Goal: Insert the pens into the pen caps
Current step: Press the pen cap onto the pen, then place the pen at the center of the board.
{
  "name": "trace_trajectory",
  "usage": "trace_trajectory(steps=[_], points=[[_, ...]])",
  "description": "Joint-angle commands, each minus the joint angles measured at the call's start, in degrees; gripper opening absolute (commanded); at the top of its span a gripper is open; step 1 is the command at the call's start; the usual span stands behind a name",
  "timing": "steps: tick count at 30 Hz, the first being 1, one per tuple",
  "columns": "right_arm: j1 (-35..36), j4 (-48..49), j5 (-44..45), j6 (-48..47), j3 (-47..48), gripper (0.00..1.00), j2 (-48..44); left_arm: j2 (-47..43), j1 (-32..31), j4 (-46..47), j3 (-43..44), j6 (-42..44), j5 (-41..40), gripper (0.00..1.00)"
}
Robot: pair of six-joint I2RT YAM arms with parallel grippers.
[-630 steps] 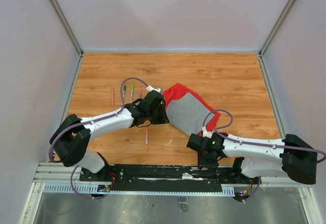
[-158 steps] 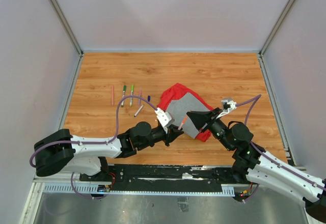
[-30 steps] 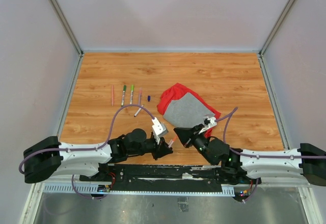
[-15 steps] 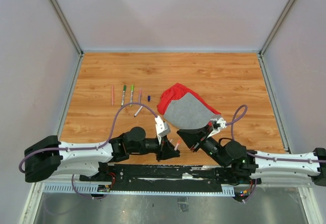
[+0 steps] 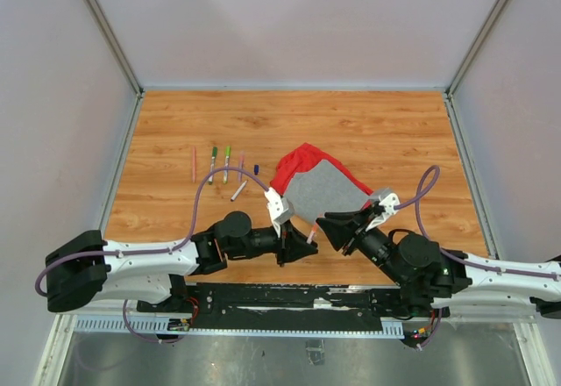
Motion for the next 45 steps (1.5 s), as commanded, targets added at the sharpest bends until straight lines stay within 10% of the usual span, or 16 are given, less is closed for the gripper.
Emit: trace_trajectory(steps=[1, 9, 17, 24, 38, 45], points=[[1.0, -6.6, 2.9, -4.5, 3.5, 0.37, -2.4, -0.2, 1.0, 2.1, 0.1, 0.0, -5.3, 0.0], [1.0, -15.7, 9.2, -1.4, 2.6, 0.53, -9.2, -1.2, 0.9, -5.9, -0.6, -2.1, -12.3, 0.0], [0.9, -30.1, 15.3, 4.7, 6.7, 0.69, -2.9, 0.7, 2.4, -35.1, 13.0, -3.9, -30.4, 0.01], [-0.8, -44.6, 16.5, 13.2, 12.3, 0.77, 3.0, 3.6, 12.6, -49.5, 21.2, -3.3, -29.9, 0.0], [-30.2, -39.9, -27.8, 3.4, 8.2, 0.84, 5.6, 15.0, 43.5, -64.4, 34.2, 10.5, -26.3, 0.01], [-32.0, -33.9, -38.1, 3.0, 4.3, 0.85, 8.0, 25.9, 53.4, -66.3, 40.9, 15.4, -25.1, 0.0]])
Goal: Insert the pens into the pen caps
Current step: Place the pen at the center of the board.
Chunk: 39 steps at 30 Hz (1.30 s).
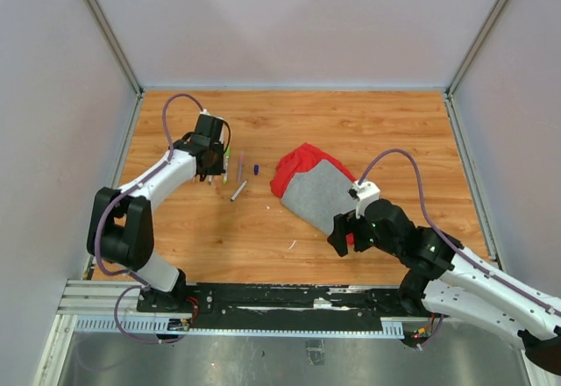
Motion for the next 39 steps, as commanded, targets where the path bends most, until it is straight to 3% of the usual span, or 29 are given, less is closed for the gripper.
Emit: trace_trajectory(steps=[1, 13, 30, 33, 36, 39], points=[[-0.8, 5.2, -10.0, -1.1, -2.5, 0.85, -0.2, 4.1, 5.3, -2.5, 4.5, 5.3, 3.2, 0.0], [-0.8, 6.6, -10.8, -0.1, -5.1, 0.87, -2.4, 15.7, 10.7, -3.6, 11.0, 8.8, 5.5, 0.0], [-0.8, 6.8, -11.9, 0.4, -6.2, 0.87, -3.2, 22.9, 13.3, -3.8, 13.5, 9.0, 7.9, 0.01], [-0.8, 7.0, -12.2, 0.5, -6.5, 0.87, -3.4, 23.9, 13.5, -4.3, 13.7, 8.6, 6.9, 0.05], [-0.8, 7.0, -12.3, 0.6, -6.6, 0.87, -3.8, 24.2, 13.6, -4.7, 13.6, 8.3, 5.6, 0.19], [-0.8, 6.9, -12.4, 0.7, -6.6, 0.88, -4.1, 24.1, 13.6, -4.8, 13.4, 8.1, 5.6, 0.26]])
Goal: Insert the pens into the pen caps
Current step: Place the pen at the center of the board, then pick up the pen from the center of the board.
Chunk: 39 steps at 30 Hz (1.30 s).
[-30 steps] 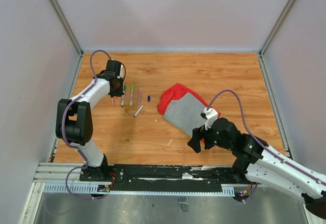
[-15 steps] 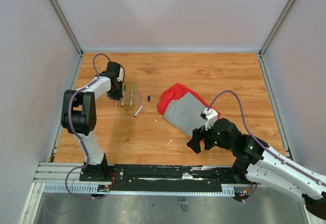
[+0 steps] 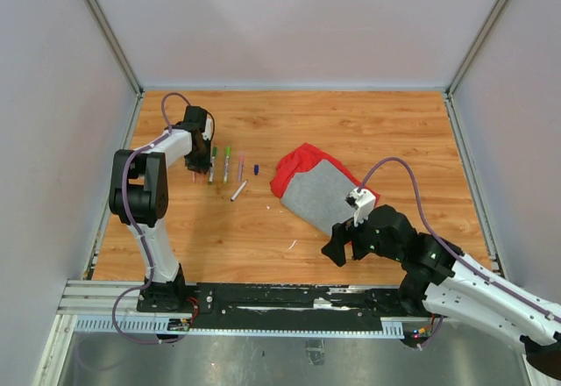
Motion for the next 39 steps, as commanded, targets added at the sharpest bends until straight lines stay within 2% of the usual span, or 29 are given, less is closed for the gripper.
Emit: trace_trajectory(steps=[1, 5, 9, 12, 16, 20, 25, 32, 35, 39], points=[[-0.8, 1.0, -0.9, 0.4, -0.8, 0.88, -1.0, 1.5, 0.7, -1.4, 0.5, -0.2, -0.5, 0.28], [-0.8, 0.8, -0.9, 0.5, -0.8, 0.88, -1.5, 1.3, 0.7, -1.6, 0.5, -0.4, -0.9, 0.28], [-0.8, 0.5, -0.8, 0.6, -1.0, 0.89, -2.2, 1.2, 0.7, -1.5, 0.5, -0.5, -0.3, 0.16], [-0.8, 0.0, -0.5, 0.7, -1.0, 0.89, -2.7, 0.4, 0.7, -1.3, 0.5, -1.0, 0.3, 0.14], [-0.8, -1.0, -0.3, 0.6, -0.8, 0.9, -3.1, -1.6, 0.6, -2.0, 1.2, -1.4, 0.6, 0.2], [-0.8, -1.9, 0.5, 0.6, -0.4, 0.9, -3.8, -7.5, 0.0, -2.2, 2.5, -2.1, 0.9, 0.26], [-0.8, -2.7, 1.1, 0.6, -0.4, 0.9, -4.1, -14.7, -5.7, -4.5, 3.4, -2.4, -3.0, 0.32], [-0.8, -3.6, 0.8, 1.3, -0.6, 0.91, -4.0, -24.9, -14.2, 1.2, -9.3, -6.1, 3.3, 0.33], [-0.8, -3.4, 0.6, 1.4, -0.5, 0.91, -3.5, -25.0, -17.3, 4.1, -13.6, -6.7, 4.1, 0.34], [-0.8, -2.9, -0.4, 1.8, -0.3, 0.91, -3.0, -22.6, -17.7, 7.0, -16.8, -6.7, 5.1, 0.35]])
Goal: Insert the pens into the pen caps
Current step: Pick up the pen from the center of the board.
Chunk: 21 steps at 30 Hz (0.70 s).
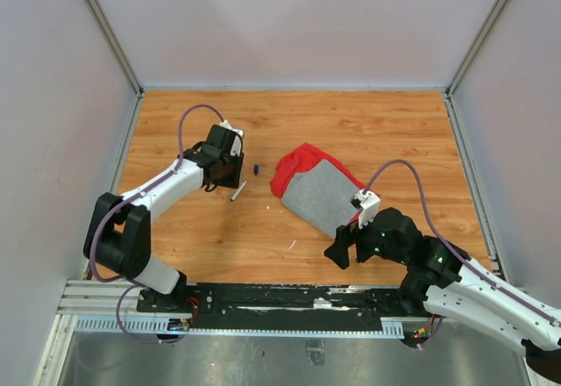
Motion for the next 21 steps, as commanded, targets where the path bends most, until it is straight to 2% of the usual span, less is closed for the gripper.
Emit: trace_trajectory(steps=[1, 9, 21], points=[[-0.8, 0.0, -0.3, 1.0, -0.3, 0.91, 0.3, 2.7, -0.2, 3.8, -2.0, -0.9, 2.0, 0.35], [-0.8, 0.9, -0.9, 1.3, -0.3, 0.91, 0.7, 8.2, -0.2, 3.4, 0.0, -0.1, 2.7, 0.36], [-0.8, 1.5, -2.0, 0.8, -0.1, 0.92, 1.6, 14.5, -0.2, 2.4, 2.5, 0.2, -0.9, 0.35]])
